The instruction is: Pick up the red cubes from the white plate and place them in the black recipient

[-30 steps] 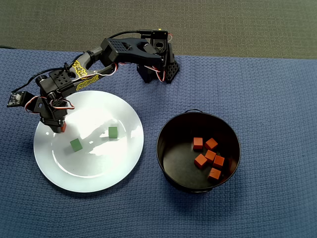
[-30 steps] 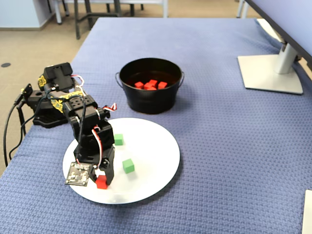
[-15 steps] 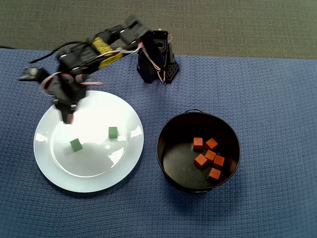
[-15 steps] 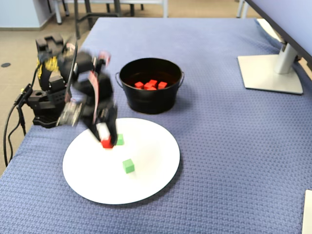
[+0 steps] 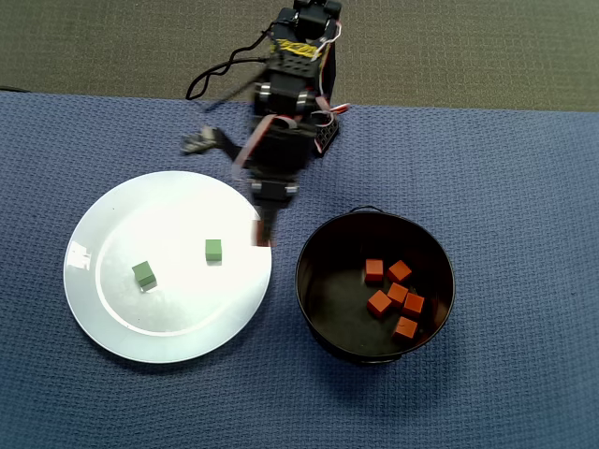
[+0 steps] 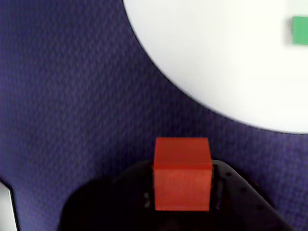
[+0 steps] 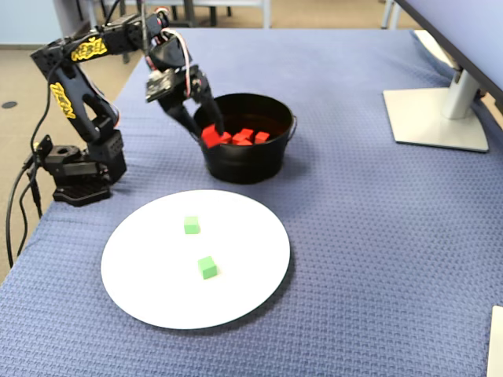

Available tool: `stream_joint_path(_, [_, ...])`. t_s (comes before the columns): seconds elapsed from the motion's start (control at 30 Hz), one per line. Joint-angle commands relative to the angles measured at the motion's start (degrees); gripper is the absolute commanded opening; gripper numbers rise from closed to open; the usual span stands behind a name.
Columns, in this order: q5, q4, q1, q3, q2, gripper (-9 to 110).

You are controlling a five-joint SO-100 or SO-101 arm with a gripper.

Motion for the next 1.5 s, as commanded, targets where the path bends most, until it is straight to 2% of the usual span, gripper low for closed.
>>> stream_joint_path(0.0, [4.2,-4.1,-7.1,3.3,6.3,0])
stream_joint_path(0.2, [4.0,-5.1,-12.2,6.9,11.5,0])
stream_joint_path(0.4, [-2.4,-7.7,-17.5,11.7,13.6,0])
stream_joint_path(0.43, [-3.7,-7.6,-18.9,12.3,13.4,8])
stream_joint_path(0.5, [-3.3,-7.3,-20.1,12.7,13.7,32])
stream_joint_path(0.53, [-2.6,-6.9,-20.0,12.3,13.8,37])
stream_joint_path(0.6, [-2.4,-6.5,-19.5,12.0,14.2,40])
stream_joint_path(0.77, [-3.4,-6.6,-15.9,12.1,14.2,39])
stream_joint_path(0.9, [-2.1,-6.5,-8.4,11.4,14.5,34])
stream_joint_path(1.13, [-2.6,-3.6,10.3,6.9,13.4,0])
stream_joint_path(1.27, [-2.3,-7.6,21.7,7.0,12.5,0])
stream_joint_path(1.47, [-4.3,-15.0,28.9,18.9,13.0,0])
